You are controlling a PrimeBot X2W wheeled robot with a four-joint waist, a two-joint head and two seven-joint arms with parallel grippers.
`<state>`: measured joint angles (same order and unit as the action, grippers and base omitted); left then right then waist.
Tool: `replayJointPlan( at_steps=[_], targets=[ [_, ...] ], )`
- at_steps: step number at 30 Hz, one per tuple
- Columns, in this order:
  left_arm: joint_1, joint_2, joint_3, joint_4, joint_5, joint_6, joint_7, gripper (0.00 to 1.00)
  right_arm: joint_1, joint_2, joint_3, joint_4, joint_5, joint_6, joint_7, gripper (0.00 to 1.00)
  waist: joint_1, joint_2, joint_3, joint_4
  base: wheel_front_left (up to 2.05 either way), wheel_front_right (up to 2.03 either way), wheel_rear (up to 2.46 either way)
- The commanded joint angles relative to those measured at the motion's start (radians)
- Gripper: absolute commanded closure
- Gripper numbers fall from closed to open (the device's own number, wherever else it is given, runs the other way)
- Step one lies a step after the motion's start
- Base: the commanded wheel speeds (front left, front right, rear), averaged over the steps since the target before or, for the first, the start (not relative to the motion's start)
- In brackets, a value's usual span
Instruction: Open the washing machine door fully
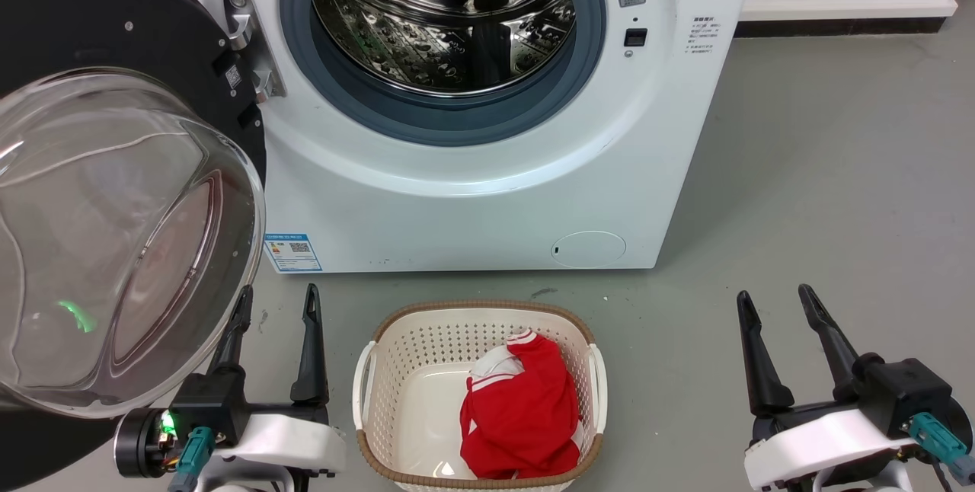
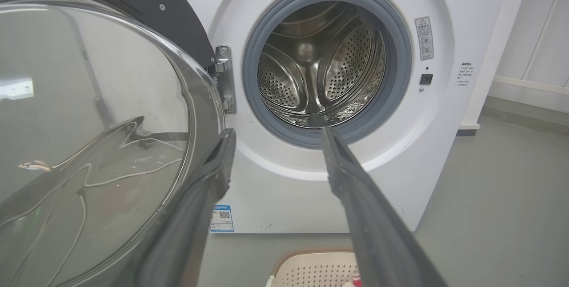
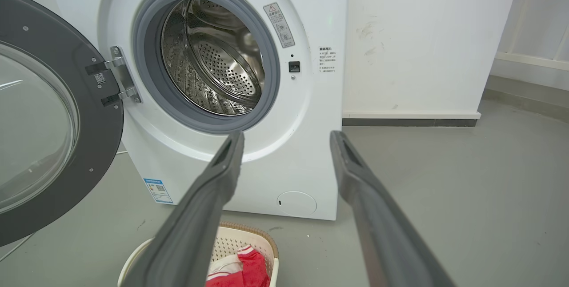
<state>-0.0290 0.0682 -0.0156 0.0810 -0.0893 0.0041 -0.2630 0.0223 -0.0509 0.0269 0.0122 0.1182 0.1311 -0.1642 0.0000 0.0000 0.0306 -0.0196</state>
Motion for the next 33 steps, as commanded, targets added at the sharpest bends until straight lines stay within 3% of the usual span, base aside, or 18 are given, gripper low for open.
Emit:
replayJointPlan(
  at_steps=[1,12,13,16,33],
  targets=[
    [0.004,0.004,0.003,-0.005,0.004,0.003,-0.002,0.0,-0.007,0.002,0.0,0.003,0.002,-0.001,-0.004,0.0,0.0,0.0,0.0,0.0,0.0,0.0,0.0],
    [0.009,0.003,0.002,-0.004,-0.003,0.002,-0.002,0.0,-0.008,0.002,0.001,0.01,0.01,-0.001,-0.008,0.0,0.0,0.0,-0.001,-0.003,0.0,0.0,0.0],
    [0.002,0.0,0.0,0.0,-0.004,0.001,0.0,1.0,0.001,0.0,0.0,0.01,0.006,0.0,-0.004,1.0,0.0,0.0,-0.001,-0.003,0.0,0.0,0.0],
    [0.004,-0.003,0.002,0.02,-0.011,0.0,0.005,1.0,0.01,0.0,0.002,0.024,0.014,0.0,-0.003,1.0,0.0,0.0,-0.001,-0.003,0.0,0.0,0.0],
    [-0.017,-0.006,0.032,0.052,-0.35,-0.03,0.089,1.0,-0.024,-0.021,-0.005,0.068,0.37,0.0,0.039,1.0,0.0,0.0,-0.005,0.0,0.0,0.0,0.0]
  ],
)
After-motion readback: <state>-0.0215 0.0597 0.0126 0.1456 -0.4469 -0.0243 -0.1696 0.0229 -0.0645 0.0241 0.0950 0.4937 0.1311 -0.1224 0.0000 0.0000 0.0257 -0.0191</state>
